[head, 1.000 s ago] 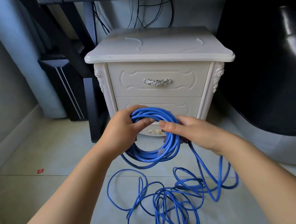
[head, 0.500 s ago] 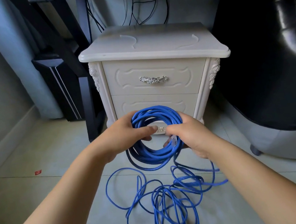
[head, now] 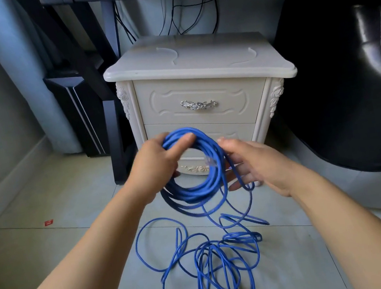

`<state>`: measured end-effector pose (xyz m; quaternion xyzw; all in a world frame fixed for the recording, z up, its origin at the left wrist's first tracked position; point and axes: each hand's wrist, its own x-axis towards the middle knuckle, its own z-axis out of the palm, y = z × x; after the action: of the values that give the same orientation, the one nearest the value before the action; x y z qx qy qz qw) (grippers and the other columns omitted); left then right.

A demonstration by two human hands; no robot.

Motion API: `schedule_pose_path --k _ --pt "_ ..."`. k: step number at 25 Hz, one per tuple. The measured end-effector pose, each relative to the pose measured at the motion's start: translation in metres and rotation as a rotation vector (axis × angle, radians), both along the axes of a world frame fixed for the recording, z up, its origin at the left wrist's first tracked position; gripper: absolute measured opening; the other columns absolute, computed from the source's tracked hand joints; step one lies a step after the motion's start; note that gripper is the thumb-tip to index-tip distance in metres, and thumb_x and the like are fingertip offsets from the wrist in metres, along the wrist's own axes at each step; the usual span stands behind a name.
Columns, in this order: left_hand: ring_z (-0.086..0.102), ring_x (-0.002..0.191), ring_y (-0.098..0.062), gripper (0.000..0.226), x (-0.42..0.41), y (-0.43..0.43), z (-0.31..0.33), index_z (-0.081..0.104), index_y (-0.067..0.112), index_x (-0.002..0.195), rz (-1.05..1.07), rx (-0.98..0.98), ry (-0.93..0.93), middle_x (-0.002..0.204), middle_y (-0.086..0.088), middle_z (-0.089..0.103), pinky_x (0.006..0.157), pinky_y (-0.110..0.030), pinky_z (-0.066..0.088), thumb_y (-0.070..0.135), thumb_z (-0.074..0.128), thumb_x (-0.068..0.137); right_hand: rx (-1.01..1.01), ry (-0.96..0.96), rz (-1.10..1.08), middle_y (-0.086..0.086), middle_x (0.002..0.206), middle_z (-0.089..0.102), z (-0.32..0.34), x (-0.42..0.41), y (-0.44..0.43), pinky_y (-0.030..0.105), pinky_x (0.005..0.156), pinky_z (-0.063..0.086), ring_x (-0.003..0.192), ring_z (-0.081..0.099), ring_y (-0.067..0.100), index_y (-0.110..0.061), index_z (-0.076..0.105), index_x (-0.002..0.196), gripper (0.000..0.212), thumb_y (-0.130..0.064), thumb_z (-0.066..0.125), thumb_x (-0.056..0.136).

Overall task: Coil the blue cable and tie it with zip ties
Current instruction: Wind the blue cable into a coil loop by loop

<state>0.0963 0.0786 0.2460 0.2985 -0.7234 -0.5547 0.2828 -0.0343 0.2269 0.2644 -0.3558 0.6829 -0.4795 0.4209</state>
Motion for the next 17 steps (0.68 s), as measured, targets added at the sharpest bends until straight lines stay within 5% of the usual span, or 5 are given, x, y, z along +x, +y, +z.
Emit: schedule_pose_path --k 2,5,10,13,17 --pt "0.042 0.053 -0.015 0.028 0.001 -0.007 -0.003 0.065 0.018 0.084 0.122 0.137 0.075 0.061 0.002 0.047 0.053 -0.03 0.044 0.045 0.067 0.087 0.064 -0.019 0.03 0.003 0.098 0.076 -0.003 0.001 0.003 0.038 0.077 0.056 0.081 0.074 0.028 -0.025 0.068 0.103 0.06 -0.073 0.049 0.072" --pt "0.041 0.052 -0.016 0.035 -0.002 -0.001 -0.009 0.064 0.015 0.085 0.223 0.241 0.129 0.06 0.0 0.046 0.052 -0.031 0.043 0.05 0.067 0.086 0.099 0.057 0.035 -0.003 0.11 0.071 -0.016 0.019 -0.003 0.036 0.071 0.059 0.093 0.072 0.022 -0.03 0.053 0.121 0.073 -0.075 0.063 0.065" --pt "0.045 0.05 -0.017 0.048 -0.012 0.028 -0.015 0.064 0.01 0.09 0.335 0.483 0.204 0.051 0.004 0.045 0.062 -0.038 0.047 0.057 0.063 0.086 -0.137 -0.036 -0.389 -0.004 0.084 0.071 -0.032 0.036 -0.019 0.041 0.084 0.058 0.08 0.072 0.014 -0.024 0.059 0.105 0.032 -0.024 0.078 0.079" --pt "0.058 0.056 -0.018 0.049 -0.014 0.038 -0.019 0.065 0.015 0.095 0.271 0.531 0.199 0.052 0.005 0.059 0.081 -0.045 0.055 0.062 0.056 0.088 -0.217 -0.084 -0.51 0.001 0.071 0.061 -0.032 0.034 -0.022 0.035 0.068 0.055 0.058 0.068 0.013 -0.019 0.059 0.099 0.023 -0.003 0.063 0.083" --pt "0.073 0.084 -0.015 0.048 -0.01 0.036 -0.019 0.072 0.019 0.099 0.145 0.422 0.028 0.088 -0.004 0.077 0.081 -0.031 0.055 0.061 0.051 0.091 -0.179 0.141 -0.552 0.002 0.073 0.057 -0.029 0.021 -0.018 0.027 0.051 0.05 0.059 0.07 0.027 -0.024 0.056 0.086 0.021 -0.003 0.057 0.081"
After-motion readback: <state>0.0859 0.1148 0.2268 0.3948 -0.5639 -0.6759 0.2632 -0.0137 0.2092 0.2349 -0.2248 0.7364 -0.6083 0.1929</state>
